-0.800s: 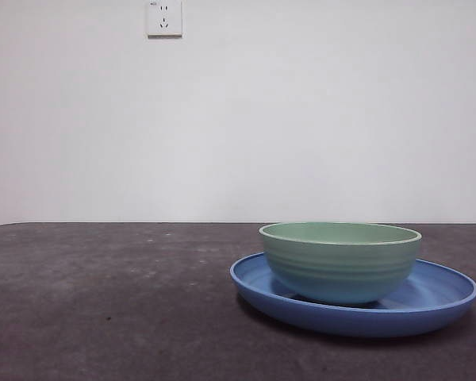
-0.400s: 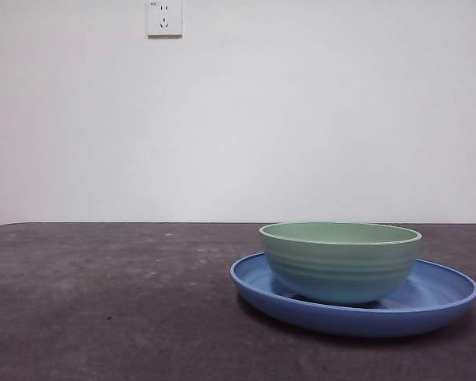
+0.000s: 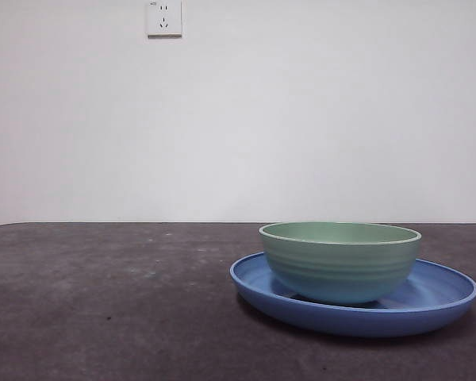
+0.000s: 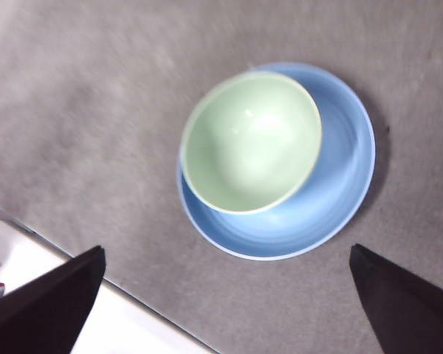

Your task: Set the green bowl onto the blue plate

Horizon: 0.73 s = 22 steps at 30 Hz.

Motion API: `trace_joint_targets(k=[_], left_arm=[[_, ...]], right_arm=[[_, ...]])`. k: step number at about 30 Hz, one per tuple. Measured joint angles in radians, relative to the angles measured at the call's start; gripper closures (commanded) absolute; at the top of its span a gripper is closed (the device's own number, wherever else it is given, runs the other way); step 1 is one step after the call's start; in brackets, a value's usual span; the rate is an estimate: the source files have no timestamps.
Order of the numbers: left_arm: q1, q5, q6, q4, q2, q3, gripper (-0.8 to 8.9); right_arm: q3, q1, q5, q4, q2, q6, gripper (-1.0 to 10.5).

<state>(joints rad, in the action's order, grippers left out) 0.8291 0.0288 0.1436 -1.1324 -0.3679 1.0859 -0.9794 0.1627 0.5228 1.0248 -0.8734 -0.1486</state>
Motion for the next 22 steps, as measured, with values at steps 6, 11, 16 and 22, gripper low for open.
trace_joint_targets(k=[6,11,16,22], left_arm=[[0.0,0.0,0.0,-0.002,0.0,0.0,1.88],[0.0,0.0,0.0,-0.003,0.0,0.0,1.88],[0.0,0.0,0.0,-0.003,0.0,0.0,1.88],[0.0,0.0,0.0,-0.003,0.0,0.0,1.88]], right_arm=[[0.0,-0.068,0.0,-0.125,-0.228,0.041,3.0],[0.0,-0.15,0.011,-0.214,-0.392,0.068,3.7],[0.0,-0.213,0.063,-0.264,-0.526,0.097,4.3],[0.0,-0.23,0.106,-0.333,-0.677,0.119,5.7]])
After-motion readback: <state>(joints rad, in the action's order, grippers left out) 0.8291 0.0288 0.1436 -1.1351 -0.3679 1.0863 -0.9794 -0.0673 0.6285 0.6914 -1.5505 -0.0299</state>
